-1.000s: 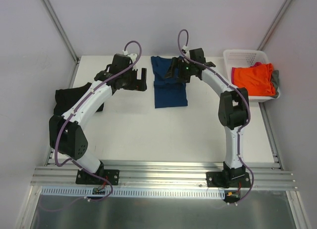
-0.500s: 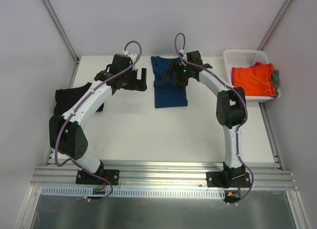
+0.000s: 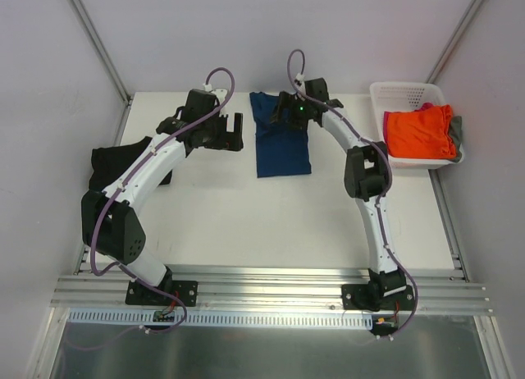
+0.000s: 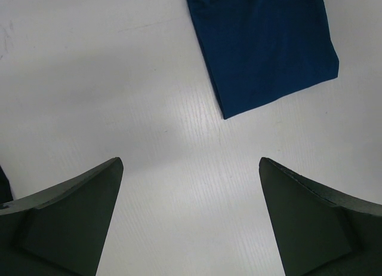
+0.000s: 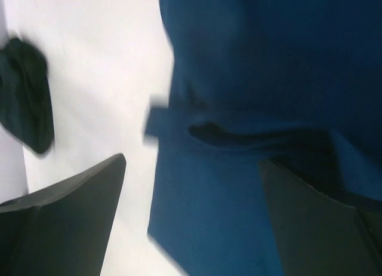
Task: Fold and stack the t-shirts
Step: Fold the folded rectangular tshirt in 1/3 of the way, then grab one side of the 2/3 rectangular tshirt with both arms
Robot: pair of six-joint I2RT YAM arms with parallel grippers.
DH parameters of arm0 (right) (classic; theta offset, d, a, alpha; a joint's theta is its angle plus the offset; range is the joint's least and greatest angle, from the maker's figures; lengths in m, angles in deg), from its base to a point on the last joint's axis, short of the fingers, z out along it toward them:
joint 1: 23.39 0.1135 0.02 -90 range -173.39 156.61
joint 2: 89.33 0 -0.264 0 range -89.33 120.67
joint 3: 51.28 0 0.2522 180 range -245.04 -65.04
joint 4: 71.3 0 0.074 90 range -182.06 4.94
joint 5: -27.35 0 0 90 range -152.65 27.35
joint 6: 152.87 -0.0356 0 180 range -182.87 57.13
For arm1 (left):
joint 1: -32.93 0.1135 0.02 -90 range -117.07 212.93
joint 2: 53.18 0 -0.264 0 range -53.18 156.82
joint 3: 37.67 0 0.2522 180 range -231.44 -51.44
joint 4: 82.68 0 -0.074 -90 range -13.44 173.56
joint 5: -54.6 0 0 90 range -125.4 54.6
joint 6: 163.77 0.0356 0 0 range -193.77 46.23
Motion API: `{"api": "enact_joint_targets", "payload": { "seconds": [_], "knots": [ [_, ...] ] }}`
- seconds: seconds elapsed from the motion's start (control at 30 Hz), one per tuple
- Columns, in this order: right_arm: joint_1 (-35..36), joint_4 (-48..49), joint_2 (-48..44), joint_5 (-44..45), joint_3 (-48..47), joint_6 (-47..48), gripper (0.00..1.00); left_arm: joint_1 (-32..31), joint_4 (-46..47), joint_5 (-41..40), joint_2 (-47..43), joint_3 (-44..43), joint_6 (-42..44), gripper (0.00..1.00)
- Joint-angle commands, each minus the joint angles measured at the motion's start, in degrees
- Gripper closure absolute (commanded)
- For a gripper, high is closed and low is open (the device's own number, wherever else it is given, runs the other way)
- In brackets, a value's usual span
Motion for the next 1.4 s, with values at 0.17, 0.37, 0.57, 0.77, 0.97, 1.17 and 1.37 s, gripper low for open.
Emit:
{"api": "enact_joint_targets", "payload": {
  "seconds": [0.17,0.37,0.57,0.77,0.97,1.17,1.37],
  "knots": [
    [-5.2,8.2,8.4,10.9,-23.7,1.8,0.03,0.5,-1.7,0.6,-0.4,1.2,0.8,0.01],
    [-6.7,5.0,0.5,5.5,-14.3,1.2,0.03,0.5,-1.6,0.4,2.7,-1.6,1.2,0.01],
    [-9.9,-2.9,-11.8,-3.8,1.6,1.2,0.02,0.9,-1.3,1.1,11.2,-5.4,1.0,0.01],
    [-13.4,-6.2,-18.6,-13.6,16.7,-0.4,0.07,1.1,-1.0,6.4,17.9,-6.6,-4.6,0.10],
    [-14.8,-9.6,-21.5,-16.6,26.3,-0.2,0.15,1.5,0.4,20.2,23.9,-4.9,-10.7,0.22],
    [-15.0,-11.9,-21.1,-18.5,30.3,0.2,0.18,0.8,2.3,22.9,27.6,-5.4,-14.3,0.21],
    [-14.6,-11.3,-19.2,-18.8,32.9,-0.5,0.19,0.6,4.7,25.0,32.5,-6.4,-16.9,0.27]
  ]
}}
